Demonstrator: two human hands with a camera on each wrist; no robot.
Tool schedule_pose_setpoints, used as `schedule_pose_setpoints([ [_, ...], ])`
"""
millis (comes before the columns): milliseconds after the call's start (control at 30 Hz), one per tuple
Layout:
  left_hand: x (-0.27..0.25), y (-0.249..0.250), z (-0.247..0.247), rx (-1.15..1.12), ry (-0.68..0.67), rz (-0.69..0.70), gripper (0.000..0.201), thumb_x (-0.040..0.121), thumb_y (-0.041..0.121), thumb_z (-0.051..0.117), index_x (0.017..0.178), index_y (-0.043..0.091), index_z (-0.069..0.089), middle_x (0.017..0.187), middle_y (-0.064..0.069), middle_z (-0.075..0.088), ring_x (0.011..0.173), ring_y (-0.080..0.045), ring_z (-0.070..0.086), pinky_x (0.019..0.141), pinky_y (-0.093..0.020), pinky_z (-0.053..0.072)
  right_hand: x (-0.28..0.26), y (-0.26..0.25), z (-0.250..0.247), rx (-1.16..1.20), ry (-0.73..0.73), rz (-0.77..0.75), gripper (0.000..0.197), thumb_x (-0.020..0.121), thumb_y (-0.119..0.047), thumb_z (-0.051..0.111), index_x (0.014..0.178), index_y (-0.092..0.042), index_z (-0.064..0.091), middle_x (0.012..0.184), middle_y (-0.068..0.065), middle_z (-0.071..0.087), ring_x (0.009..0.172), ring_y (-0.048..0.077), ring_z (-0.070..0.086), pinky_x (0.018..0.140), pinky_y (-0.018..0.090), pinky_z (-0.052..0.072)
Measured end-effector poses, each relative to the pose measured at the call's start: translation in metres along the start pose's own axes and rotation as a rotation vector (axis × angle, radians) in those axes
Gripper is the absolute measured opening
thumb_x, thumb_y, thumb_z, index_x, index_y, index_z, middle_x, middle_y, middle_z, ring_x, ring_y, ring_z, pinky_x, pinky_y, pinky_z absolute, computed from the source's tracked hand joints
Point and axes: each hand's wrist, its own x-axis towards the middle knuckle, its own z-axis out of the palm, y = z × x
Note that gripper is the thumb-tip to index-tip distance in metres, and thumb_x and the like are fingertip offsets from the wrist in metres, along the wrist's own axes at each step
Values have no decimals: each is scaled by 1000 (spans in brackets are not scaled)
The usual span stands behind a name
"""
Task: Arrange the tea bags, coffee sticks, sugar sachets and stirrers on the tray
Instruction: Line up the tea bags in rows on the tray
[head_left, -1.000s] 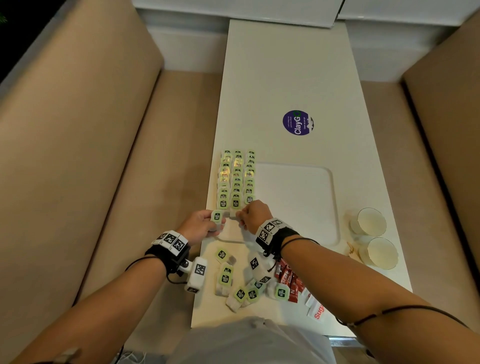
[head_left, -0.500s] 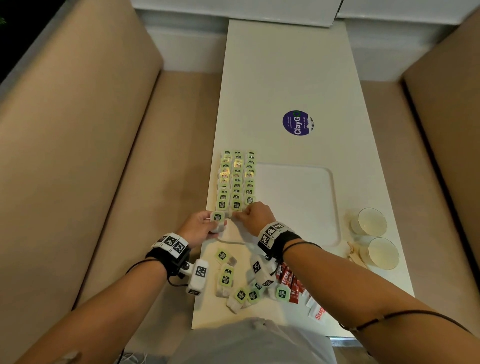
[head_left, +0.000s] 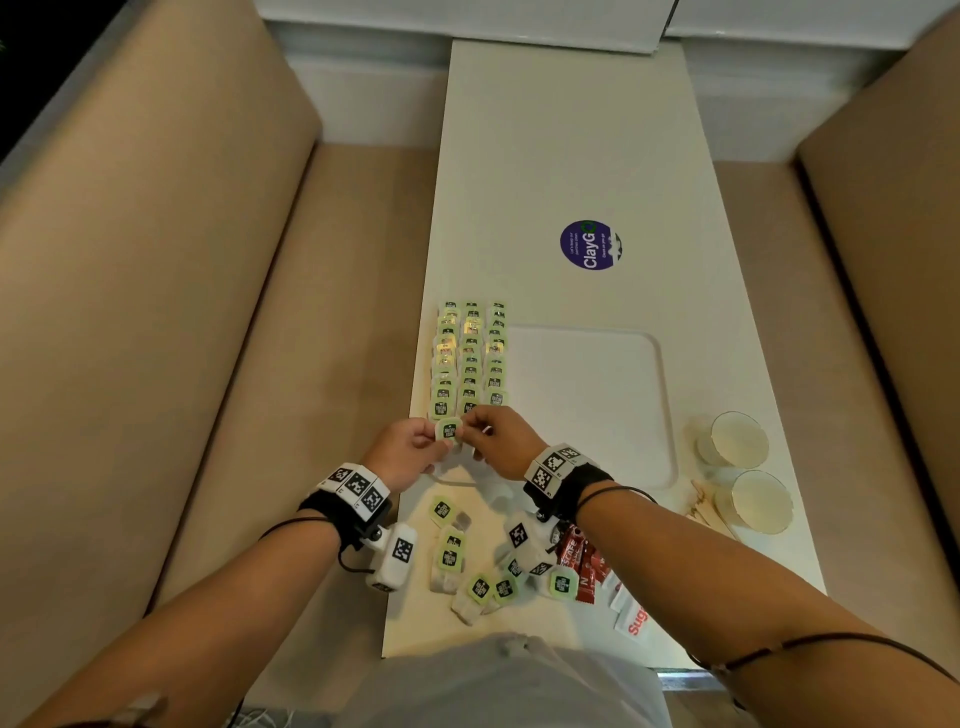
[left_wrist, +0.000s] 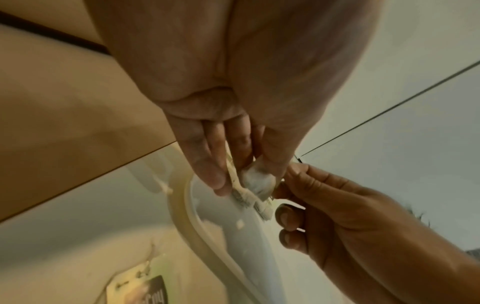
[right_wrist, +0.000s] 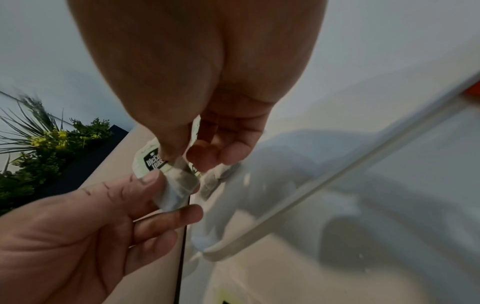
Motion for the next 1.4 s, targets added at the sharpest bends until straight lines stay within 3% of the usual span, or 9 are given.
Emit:
schedule_pose_setpoints([
  [133,4,-8,-1,79,34,45,17,88,16,75,76,7,67,69,-5,64,65,-17,56,69,-34,49,-2,1,-1,36,15,-26,18,101,-26,59,85,-19,63,77,-9,67,61,8,62,61,16,47],
  [333,10,-7,1,106,26,95,19,89,12,74,72,12,66,68,-8,59,63,-17,49,63,-31,41,-7,12,-2,-5,-36,19,30,97,-30,67,88,-2,67,78,5,65,61,12,60,59,17,49],
  [433,11,-5,4,144,24,123,14,87,13,76,76,10,68,70,-6,60,64,-15,50,63,-29,44,-7,17,-4,-23,-18,40,29,96,-30,67,80,-6,65,72,4,61,61,15,59,63,27,53],
  [533,12,-4,6,142,72,122,12,83,10,80,83,18,71,79,0,70,72,-14,62,75,-29,54,-5,24,-7,-24,47,103,32,96,-30,67,73,-8,64,66,1,60,57,14,56,68,38,55],
  [633,13,-5,3,207,121,128,17,80,12,81,82,25,71,82,-2,73,74,-15,65,78,-31,56,-4,29,-14,-31,135,191,36,96,-27,66,78,4,66,64,4,59,57,15,52,62,32,49],
  [800,17,-4,-3,373,169,130,14,80,7,78,88,15,70,82,-2,66,72,-14,59,72,-25,52,-3,37,-20,-94,191,298,39,96,-30,66,59,-20,59,55,-5,55,52,9,49,55,23,40],
  [1067,29,-5,-5,473,166,153,21,78,-2,73,80,18,69,79,2,59,70,-13,55,67,-22,44,2,34,-19,-89,221,370,34,95,-34,66,73,-9,72,70,3,73,62,17,64,62,29,54],
  [1267,32,-4,-7,474,161,144,18,80,-2,72,82,15,71,79,1,60,68,-10,54,64,-19,42,6,32,-18,-115,229,384,34,92,-35,65,67,-13,71,66,0,72,67,20,70,69,35,60],
  [1400,32,-2,-6,496,154,163,19,79,-2,71,80,17,69,74,0,59,64,-12,52,64,-23,44,7,32,-18,-137,237,381,30,92,-37,64,76,-13,70,73,0,72,73,23,70,71,36,59],
])
